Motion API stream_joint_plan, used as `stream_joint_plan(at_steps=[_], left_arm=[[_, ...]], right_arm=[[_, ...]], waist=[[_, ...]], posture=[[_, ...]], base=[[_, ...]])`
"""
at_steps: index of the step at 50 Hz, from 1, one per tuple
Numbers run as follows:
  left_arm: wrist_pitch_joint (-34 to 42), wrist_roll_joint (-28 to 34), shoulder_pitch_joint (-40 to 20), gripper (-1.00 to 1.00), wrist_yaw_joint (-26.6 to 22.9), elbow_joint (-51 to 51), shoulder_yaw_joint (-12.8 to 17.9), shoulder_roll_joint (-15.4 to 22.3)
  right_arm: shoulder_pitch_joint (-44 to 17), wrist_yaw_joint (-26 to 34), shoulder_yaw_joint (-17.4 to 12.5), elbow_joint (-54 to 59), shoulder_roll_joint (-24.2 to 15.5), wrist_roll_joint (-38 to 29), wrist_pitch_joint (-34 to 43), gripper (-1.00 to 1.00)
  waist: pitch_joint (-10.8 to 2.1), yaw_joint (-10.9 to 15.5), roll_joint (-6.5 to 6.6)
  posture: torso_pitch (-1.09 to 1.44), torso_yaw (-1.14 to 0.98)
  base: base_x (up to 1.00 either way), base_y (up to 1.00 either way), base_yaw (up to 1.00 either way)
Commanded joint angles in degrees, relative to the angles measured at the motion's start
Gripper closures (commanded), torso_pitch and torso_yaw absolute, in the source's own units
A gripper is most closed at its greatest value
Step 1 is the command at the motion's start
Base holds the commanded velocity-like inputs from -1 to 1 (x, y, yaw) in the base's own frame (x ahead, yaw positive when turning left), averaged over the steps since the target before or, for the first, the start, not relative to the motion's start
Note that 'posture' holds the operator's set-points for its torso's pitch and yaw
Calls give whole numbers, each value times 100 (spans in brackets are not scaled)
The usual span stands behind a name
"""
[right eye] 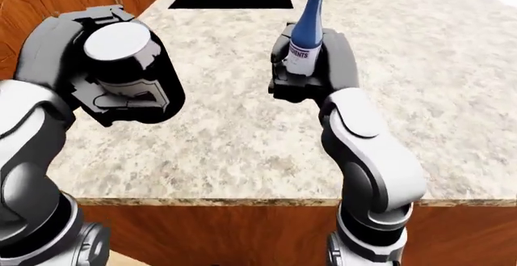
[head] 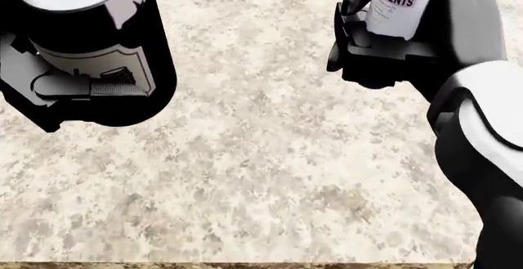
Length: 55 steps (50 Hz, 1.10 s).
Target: Move the drinks to the dining counter.
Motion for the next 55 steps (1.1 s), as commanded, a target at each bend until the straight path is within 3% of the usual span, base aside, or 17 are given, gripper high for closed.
stream_joint_plan(at_steps=[1, 3, 6, 7, 9, 11, 12, 17, 22, 35, 41, 55], left_arm=[[-204, 38, -204, 100, 32, -181, 43, 42], [-191, 38, -211, 100, 23, -187, 56, 56], [-140, 39, -271, 100, 24, -190, 51, 69], [-132, 40, -271, 100, 25, -200, 48, 68], [-129, 39, -280, 100, 23, -199, 50, 71], [-105, 36, -287, 100, 19, -220, 57, 78], [-105, 34, -281, 100, 19, -225, 63, 79], [-78, 24, -344, 100, 7, -201, 74, 121], [-73, 22, -375, 100, 13, -189, 69, 119], [48, 33, -462, 100, 11, -243, 27, 128], [61, 50, -488, 100, 16, -232, -6, 85], [-25, 46, -343, 100, 30, -266, 28, 23]], right_arm=[[-176, 29, -54, -183, -37, -41, -332, 100], [-120, 50, -29, -145, 13, -80, -380, 100], [-90, 64, -4, -70, 80, -133, -438, 100], [-75, 64, 9, -74, 104, -143, -443, 100], [-23, 86, 73, -15, 147, -204, -524, 100], [38, 117, 155, 28, 206, -281, -564, 100], [56, 132, 182, 46, 234, -319, -572, 100], [196, 333, 337, 326, 344, -581, -750, 100], [212, 450, 300, 588, 458, -734, -879, 99], [-1, 513, 260, 2031, 488, -1070, -1820, 99], [-316, 458, 205, 3391, 475, -1145, -2802, 100], [-416, 312, 400, 4305, 679, -1250, -3483, 100]], waist=[[-248, -29, 51], [-235, -6, 200], [-207, -60, 157], [-278, -72, 93], [-254, -14, -6], [-324, 15, -295], [-307, -9, -194], [-357, -74, -127], [-340, -110, -81], [-356, -109, -53], [-362, -124, -41], [-391, -130, -66]], posture=[[0, 0], [0, 0], [0, 0], [0, 0], [0, 0], [0, 0], [0, 0], [0, 0], [0, 0], [0, 0], [0, 0], [0, 0]], base=[[0, 0, 0], [0, 0, 0], [0, 0, 0], [0, 0, 0], [0, 0, 0], [0, 0, 0], [0, 0, 0], [0, 0, 0], [0, 0, 0], [0, 0, 0], [0, 0, 0], [0, 0, 0]])
